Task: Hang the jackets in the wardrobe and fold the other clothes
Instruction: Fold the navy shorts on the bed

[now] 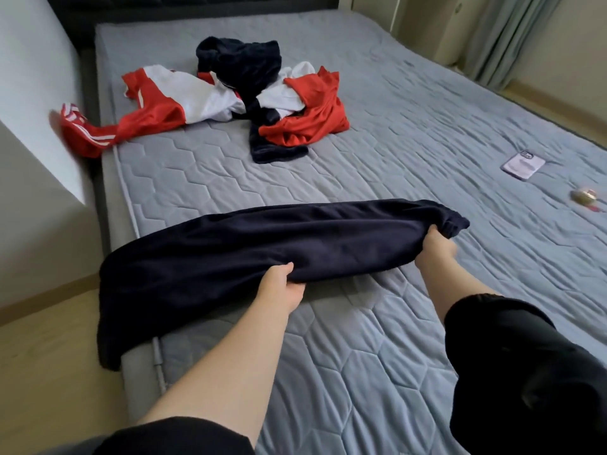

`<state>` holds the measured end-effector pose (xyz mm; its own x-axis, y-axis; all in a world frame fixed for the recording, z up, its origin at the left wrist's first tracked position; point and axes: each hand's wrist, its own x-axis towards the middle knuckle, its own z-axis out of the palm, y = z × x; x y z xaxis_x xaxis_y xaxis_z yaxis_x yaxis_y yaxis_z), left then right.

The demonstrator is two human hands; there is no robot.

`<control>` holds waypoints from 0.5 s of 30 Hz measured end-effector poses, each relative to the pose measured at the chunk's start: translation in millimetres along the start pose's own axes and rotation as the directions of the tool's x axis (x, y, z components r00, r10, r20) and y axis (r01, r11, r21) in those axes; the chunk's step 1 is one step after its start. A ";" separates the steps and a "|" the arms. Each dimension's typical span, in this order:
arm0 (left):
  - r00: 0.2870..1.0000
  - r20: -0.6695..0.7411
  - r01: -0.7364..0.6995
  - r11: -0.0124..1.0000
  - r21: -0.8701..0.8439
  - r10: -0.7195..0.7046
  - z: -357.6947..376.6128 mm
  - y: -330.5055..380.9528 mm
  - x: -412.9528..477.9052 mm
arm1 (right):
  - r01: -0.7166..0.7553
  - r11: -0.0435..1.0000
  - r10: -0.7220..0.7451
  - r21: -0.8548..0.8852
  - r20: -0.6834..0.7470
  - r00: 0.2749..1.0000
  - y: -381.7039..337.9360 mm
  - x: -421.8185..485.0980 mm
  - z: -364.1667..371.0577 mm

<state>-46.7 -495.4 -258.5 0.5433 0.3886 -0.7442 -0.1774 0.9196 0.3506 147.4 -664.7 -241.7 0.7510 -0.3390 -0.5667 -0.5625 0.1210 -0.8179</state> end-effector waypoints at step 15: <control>0.979 -0.094 -0.198 0.950 -0.243 0.180 -122.5 76.1 -31.4 | 0.725 -0.035 -0.264 -0.688 0.706 0.658 135.8 -99.9 41.1</control>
<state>-177.7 -430.5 -278.1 0.4229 0.5513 -0.7192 -0.4754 0.8106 0.3418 10.2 -576.1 -300.2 0.8864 0.4035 -0.2270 0.3258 -0.8920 -0.3134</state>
